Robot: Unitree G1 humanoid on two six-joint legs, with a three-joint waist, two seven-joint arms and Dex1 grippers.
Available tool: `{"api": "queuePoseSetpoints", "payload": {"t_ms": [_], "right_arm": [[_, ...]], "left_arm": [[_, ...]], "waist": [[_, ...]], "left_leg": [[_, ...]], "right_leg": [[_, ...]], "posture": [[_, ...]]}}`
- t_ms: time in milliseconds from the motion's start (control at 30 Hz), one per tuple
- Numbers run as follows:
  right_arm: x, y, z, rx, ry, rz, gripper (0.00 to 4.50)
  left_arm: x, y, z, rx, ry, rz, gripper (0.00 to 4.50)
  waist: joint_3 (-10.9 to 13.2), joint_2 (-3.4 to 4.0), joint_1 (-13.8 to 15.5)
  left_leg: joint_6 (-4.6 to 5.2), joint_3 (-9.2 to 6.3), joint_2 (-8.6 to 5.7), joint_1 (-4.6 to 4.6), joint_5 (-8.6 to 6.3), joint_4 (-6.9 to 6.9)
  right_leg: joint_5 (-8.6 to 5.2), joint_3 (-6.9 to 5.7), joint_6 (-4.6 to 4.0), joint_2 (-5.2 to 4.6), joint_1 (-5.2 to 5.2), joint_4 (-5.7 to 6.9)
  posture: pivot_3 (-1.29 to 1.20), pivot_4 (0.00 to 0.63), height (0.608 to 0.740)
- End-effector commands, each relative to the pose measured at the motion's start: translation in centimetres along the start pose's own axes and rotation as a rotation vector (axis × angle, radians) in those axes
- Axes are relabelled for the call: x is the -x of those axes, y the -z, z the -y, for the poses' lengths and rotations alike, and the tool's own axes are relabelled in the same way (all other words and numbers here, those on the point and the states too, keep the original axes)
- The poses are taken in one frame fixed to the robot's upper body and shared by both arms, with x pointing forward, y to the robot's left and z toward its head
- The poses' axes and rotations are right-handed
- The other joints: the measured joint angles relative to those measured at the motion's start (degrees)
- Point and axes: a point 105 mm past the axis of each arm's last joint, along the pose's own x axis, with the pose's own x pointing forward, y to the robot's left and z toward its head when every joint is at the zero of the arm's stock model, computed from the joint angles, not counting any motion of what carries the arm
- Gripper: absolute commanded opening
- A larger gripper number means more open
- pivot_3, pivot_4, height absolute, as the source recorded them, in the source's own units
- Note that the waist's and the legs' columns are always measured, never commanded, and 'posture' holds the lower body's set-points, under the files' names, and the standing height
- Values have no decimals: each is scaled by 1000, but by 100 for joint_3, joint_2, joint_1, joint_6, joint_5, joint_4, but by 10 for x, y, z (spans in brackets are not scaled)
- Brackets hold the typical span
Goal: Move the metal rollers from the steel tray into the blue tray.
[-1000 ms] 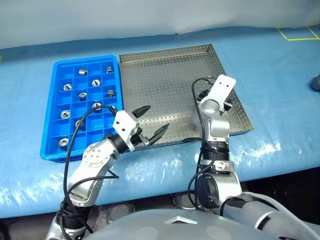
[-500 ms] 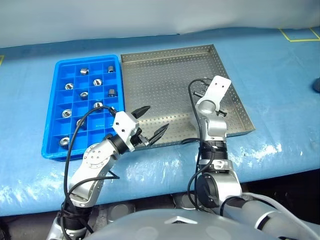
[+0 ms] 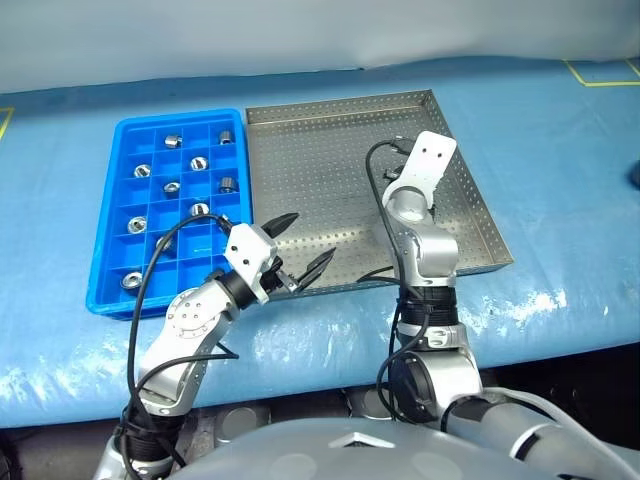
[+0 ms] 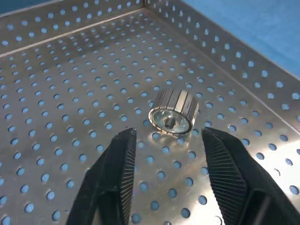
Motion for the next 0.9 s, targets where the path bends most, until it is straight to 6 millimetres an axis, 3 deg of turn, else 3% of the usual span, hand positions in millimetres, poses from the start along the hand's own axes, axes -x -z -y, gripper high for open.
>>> {"api": "queuePoseSetpoints", "payload": {"t_ms": [33,133,433,900], "right_arm": [[5,-25,-39,-47,-92,63,3525],[-2,-28,-41,-36,-78,73,4489],[-11,-39,-32,-55,48,110,4489],[-32,-36,-15,-2,194,147,4489]], "left_arm": [[0,-8,1,-13,-3,32,4500],[2,-7,0,-11,-14,31,4500],[5,-6,-1,-4,-34,28,4500],[6,-4,2,9,-25,21,4500]], "waist": [[0,0,2],[0,1,11],[0,1,119],[1,1,134]], "left_leg": [[0,0,0,0,0,0],[0,-1,1,1,0,-3],[1,0,0,-1,-1,-3],[1,1,0,1,-1,-3]], "right_leg": [[0,0,0,0,0,1],[0,-1,0,1,0,0],[0,-2,0,-1,0,-1],[0,-1,-1,-1,0,0]], "posture": [[-58,150,740],[-49,150,740],[-24,150,740],[-20,150,740]]}}
